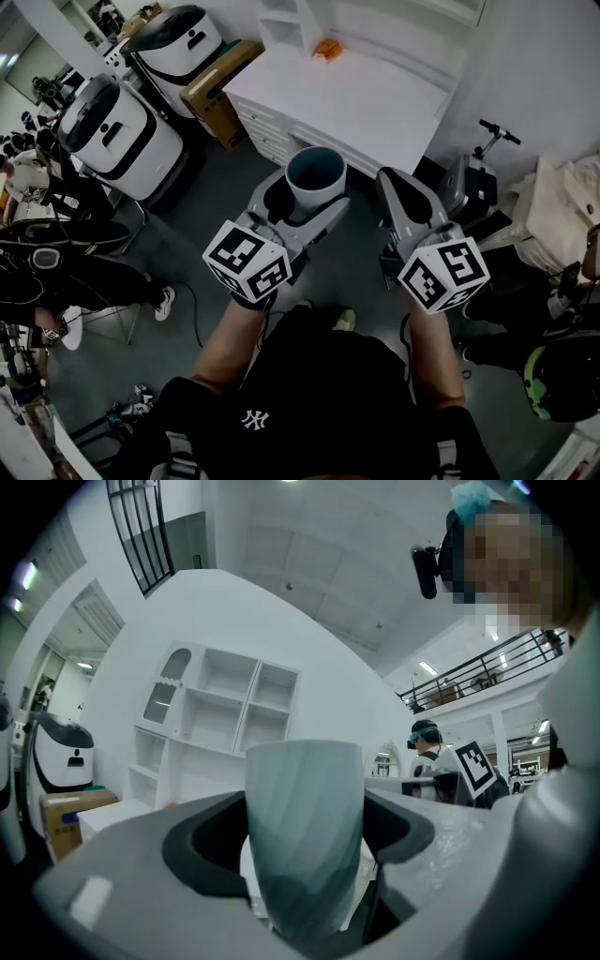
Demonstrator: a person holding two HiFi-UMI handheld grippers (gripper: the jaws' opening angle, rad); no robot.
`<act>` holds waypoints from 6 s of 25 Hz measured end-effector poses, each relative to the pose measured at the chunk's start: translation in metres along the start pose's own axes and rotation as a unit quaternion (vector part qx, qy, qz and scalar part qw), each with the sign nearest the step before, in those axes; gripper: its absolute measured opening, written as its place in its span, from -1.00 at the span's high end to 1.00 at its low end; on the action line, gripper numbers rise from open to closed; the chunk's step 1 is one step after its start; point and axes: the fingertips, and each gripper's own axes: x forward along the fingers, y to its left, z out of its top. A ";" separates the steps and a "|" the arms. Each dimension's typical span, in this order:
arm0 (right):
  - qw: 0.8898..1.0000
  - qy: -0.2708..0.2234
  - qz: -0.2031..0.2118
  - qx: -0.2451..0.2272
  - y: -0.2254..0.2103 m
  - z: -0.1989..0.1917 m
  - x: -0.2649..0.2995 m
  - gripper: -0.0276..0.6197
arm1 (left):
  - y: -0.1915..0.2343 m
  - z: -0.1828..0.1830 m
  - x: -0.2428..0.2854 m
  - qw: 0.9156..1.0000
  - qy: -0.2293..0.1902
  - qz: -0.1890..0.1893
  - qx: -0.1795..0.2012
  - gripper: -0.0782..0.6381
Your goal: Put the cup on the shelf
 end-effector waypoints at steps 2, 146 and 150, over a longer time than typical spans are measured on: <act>1.000 -0.001 0.005 0.002 -0.001 -0.001 0.002 0.84 | 0.001 -0.003 -0.001 1.000 0.000 0.003 0.000 -0.25; 0.984 -0.034 -0.157 -0.073 -0.416 0.132 0.457 0.84 | 0.438 0.146 0.624 0.984 -0.039 -0.127 0.116 -0.37; 0.985 -0.035 -0.155 -0.069 -0.417 0.130 0.456 0.84 | 0.443 0.147 0.615 0.986 -0.045 -0.121 0.110 -0.37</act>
